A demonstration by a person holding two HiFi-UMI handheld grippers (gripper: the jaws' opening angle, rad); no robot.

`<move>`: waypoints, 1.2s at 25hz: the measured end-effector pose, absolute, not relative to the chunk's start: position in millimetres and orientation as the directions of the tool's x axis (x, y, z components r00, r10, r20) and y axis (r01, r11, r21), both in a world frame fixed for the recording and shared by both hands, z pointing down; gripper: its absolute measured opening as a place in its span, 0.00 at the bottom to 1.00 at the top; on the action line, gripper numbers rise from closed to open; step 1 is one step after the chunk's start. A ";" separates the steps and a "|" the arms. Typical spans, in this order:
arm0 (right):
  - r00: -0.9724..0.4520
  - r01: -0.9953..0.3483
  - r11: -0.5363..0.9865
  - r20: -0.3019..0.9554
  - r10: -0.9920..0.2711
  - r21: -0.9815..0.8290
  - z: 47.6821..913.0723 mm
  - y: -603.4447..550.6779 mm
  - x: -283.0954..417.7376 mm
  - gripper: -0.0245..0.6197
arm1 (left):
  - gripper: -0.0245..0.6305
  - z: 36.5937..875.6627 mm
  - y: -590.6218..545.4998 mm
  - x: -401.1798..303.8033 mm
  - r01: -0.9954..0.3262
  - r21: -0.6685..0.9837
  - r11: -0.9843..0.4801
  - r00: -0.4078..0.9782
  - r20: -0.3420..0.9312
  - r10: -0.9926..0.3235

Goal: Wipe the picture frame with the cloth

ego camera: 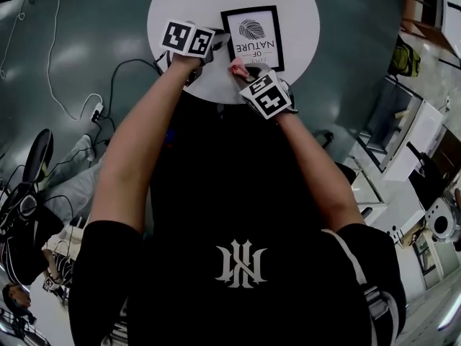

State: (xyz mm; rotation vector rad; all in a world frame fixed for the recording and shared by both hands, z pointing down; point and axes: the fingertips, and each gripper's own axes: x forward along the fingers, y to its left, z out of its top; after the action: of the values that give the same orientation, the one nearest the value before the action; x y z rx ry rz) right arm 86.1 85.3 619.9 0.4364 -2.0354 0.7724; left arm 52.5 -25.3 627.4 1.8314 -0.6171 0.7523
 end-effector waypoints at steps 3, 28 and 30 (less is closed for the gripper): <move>-0.528 -0.578 0.740 0.849 -0.018 -0.344 621.2 85.8 89.6 0.15 | 0.15 627.9 -24.0 51.4 -0.709 0.612 -0.351 0.672 0.737 -0.072; -0.329 -0.718 0.685 0.927 -0.181 -0.121 624.8 51.8 196.2 0.15 | 0.15 628.3 -25.1 54.0 -0.705 0.605 -0.370 0.669 0.740 -0.063; -0.281 -0.688 0.725 0.937 -0.206 -0.047 623.0 44.8 208.2 0.15 | 0.15 626.7 -27.0 56.1 -0.705 0.605 -0.370 0.668 0.741 -0.062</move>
State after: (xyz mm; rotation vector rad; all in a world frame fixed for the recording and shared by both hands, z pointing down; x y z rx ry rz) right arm 208.2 44.8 623.0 0.6976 -1.8354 0.5497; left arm 56.1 -27.0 626.7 1.8442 -0.6074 0.7740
